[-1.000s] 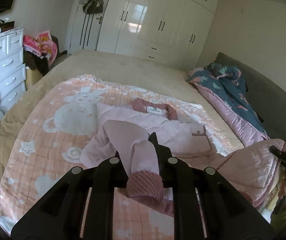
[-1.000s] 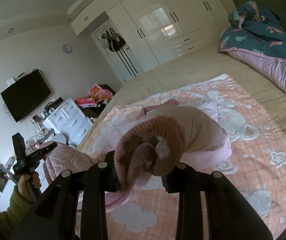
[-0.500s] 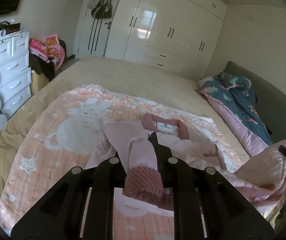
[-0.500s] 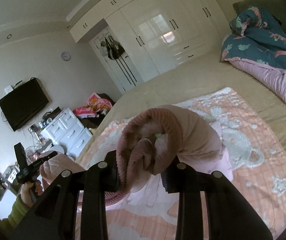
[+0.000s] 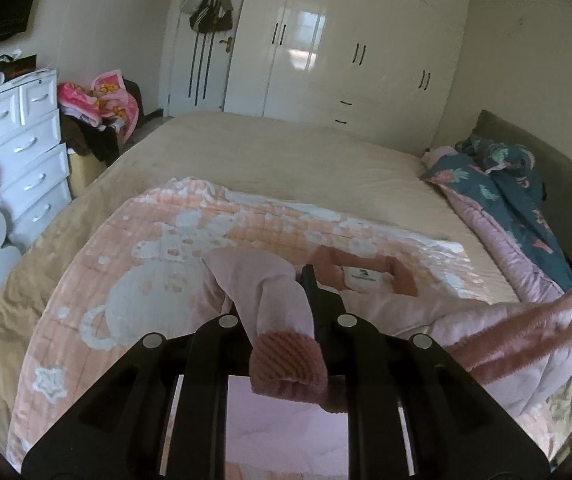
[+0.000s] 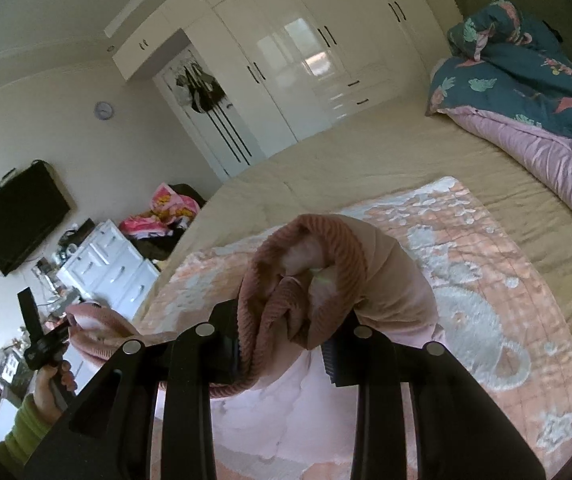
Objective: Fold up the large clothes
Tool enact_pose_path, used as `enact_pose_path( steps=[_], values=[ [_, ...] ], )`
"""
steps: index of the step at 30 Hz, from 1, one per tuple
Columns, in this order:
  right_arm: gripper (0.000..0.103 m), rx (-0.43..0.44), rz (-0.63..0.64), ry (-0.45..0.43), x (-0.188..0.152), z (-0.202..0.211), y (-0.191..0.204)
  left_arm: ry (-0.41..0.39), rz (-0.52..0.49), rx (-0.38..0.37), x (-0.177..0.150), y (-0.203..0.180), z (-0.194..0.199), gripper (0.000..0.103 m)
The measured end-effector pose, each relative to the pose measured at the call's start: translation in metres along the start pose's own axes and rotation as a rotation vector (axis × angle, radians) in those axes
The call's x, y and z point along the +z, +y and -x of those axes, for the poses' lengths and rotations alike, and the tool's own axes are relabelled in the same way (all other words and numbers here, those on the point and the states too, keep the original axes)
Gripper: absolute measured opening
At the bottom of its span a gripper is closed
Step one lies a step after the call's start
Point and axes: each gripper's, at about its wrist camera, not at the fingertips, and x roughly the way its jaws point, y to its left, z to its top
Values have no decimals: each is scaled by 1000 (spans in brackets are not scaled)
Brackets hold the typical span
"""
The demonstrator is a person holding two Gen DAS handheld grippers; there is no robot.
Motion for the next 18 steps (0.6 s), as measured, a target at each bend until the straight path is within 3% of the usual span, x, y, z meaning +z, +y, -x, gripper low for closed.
enact_pose_path(
  steps=[6,11,14,16,18],
  values=[
    [30,-36,-35,47,10,-44,-19,30,-18,49,7,2,-41,10],
    [34,-13,-85,66,10,-67,-33,64,-26,75,4,7,-69,10],
    [41,32,-153,68,9,-74,-42,77,-24,79,2,10,-81,10],
    [60,103,-217,61,7,-75,-51,86,-20,83,1,13,-86,10],
    [64,162,-252,45,4,-73,-57,94,-16,85,0,14,-92,10]
  ],
)
